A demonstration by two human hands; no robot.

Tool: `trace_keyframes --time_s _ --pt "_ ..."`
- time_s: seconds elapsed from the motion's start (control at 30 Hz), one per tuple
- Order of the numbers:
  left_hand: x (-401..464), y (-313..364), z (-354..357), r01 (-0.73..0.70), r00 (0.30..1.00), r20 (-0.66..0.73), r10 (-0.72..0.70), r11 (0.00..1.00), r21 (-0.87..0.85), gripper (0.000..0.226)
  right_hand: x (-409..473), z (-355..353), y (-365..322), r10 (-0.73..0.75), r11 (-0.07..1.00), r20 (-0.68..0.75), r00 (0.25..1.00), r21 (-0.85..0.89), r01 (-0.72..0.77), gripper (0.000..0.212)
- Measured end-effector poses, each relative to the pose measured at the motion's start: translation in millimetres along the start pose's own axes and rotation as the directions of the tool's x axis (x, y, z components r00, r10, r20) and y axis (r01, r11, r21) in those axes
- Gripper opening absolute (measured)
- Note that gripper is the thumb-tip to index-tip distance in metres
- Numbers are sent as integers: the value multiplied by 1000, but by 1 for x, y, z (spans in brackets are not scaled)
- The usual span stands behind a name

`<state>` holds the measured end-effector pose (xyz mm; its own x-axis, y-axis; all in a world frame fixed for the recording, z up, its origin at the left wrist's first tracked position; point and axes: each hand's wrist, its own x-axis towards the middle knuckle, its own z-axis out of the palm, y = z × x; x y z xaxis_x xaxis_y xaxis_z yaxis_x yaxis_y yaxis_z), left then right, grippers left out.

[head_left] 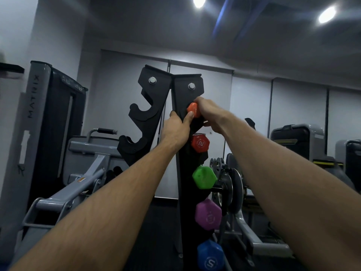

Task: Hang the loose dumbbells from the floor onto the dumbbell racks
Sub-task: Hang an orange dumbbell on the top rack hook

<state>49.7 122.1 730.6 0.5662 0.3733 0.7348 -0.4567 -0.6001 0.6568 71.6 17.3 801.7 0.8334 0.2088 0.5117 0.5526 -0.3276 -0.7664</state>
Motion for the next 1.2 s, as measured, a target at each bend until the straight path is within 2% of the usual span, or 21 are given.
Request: trace_keyframes --time_s 0.13,0.27,0.6,0.87,1.2 --pt "2 4 -1 22 1000 4 -22 1000 10 55 2 -6 9 -16 995 71 997 103 8 48" --pt "3 5 0 34 999 -3 -34 999 28 57 1 -10 22 -64 990 110 992 131 49 59" --pt "1 7 0 51 999 2 -51 999 -1 59 -4 -12 19 -103 994 137 985 38 99 81" --pt "-1 6 -2 31 999 13 -31 1000 -1 58 -4 -14 32 -151 988 158 976 -3 153 84" --pt "3 12 1 70 997 -42 -68 996 62 58 7 -5 30 -193 981 52 980 -12 194 79"
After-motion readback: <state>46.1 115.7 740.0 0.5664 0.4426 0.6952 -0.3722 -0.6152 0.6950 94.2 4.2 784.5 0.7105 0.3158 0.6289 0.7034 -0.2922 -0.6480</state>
